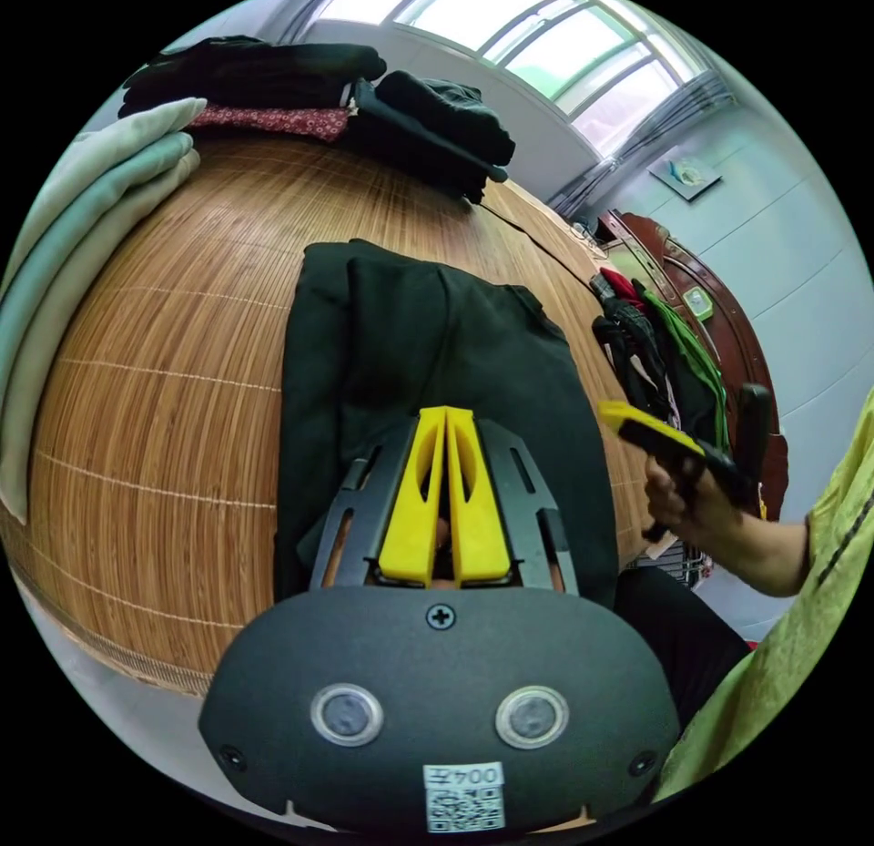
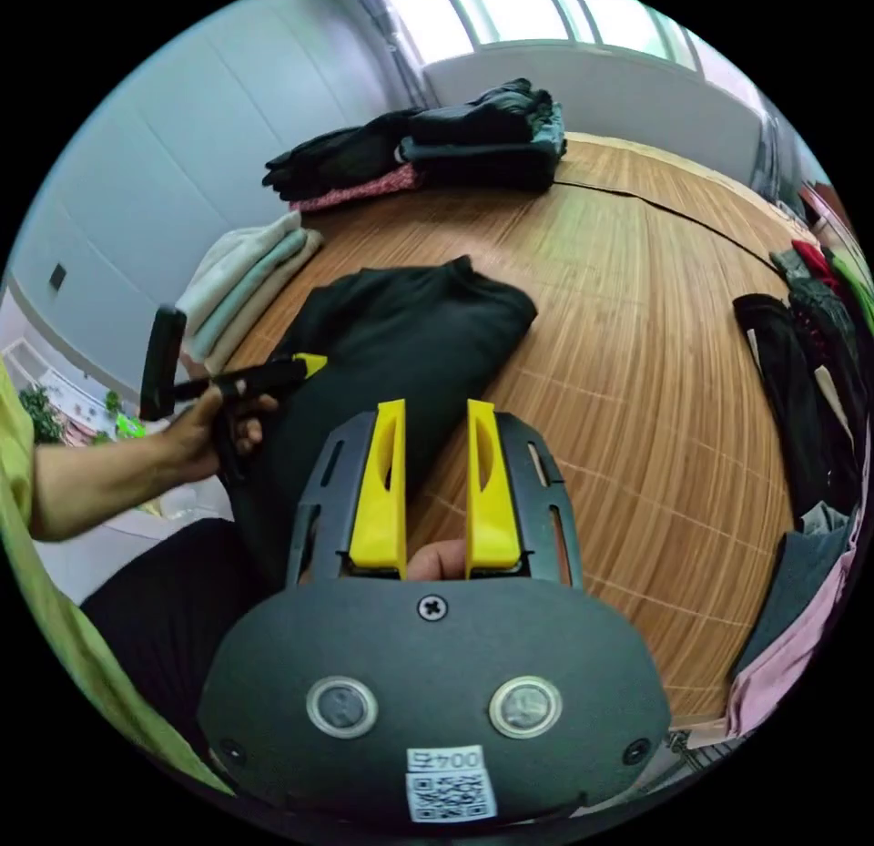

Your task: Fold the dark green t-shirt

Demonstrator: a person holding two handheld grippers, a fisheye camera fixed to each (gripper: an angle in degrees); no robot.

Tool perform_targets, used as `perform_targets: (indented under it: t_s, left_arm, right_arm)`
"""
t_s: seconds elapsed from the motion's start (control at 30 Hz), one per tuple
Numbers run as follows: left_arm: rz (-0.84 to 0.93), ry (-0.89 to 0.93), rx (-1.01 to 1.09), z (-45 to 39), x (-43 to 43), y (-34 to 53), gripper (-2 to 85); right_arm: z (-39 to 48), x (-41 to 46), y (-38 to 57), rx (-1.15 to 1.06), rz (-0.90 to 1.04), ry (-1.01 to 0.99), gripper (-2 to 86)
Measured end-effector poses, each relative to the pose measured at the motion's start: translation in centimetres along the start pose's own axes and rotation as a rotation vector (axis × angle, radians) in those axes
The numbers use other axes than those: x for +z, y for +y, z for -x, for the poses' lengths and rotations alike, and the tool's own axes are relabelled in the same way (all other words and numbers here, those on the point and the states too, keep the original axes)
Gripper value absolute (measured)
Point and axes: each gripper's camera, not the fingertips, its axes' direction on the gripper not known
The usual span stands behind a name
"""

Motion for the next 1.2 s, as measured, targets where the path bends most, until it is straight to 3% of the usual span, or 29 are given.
perform_targets:
  t_s: [0.17,0.37,0.53,0.6,0.7,0.77,0.8,0.97,1.13,1.2]
  left_arm:
    - [0.005,-0.018,-0.028,1.0,1.0,-0.8,0.7]
    - [-0.016,-0.114,-0.045,5.2,2.3,-6.5,0.7]
    - [-0.014,-0.060,-0.072,8.8,1.3,-10.9,0.7]
    - [-0.078,-0.121,-0.018,8.8,-0.9,-10.7,0.6]
    - [-0.038,-0.238,-0.096,12.1,0.6,-8.1,0.6]
    - [-0.116,-0.163,-0.138,14.8,1.4,-6.2,0.5]
    - [-0.106,-0.105,-0.191,16.6,1.8,-6.2,0.5]
    - [-0.160,-0.017,-0.191,17.0,-1.5,-5.8,0.7]
    - [-0.172,0.048,-0.415,19.4,-6.1,3.4,0.8]
    - [-0.119,0.156,-0.543,20.5,-5.8,8.4,1.2]
  right_arm:
    - [3.7,3.7,0.8,-0.089,0.030,0.128,10.3]
    - [3.2,8.3,-7.8,-0.119,0.060,0.117,9.9]
    - [2.8,8.7,-14.4,-0.068,0.073,0.114,5.1]
    - [3.7,7.0,-14.7,-0.095,-0.033,0.039,5.0]
    - [5.3,8.9,-13.5,-0.165,0.046,-0.076,6.3]
    - [5.0,12.5,-12.0,-0.179,0.172,-0.055,6.3]
    - [4.3,12.4,-11.1,-0.177,0.054,-0.068,6.2]
    - [1.2,10.1,-15.1,-0.081,0.127,-0.115,7.0]
    - [-6.9,8.9,-12.3,0.272,0.185,-0.334,10.4]
    - [-7.7,9.2,-10.0,0.328,0.224,-0.377,12.7]
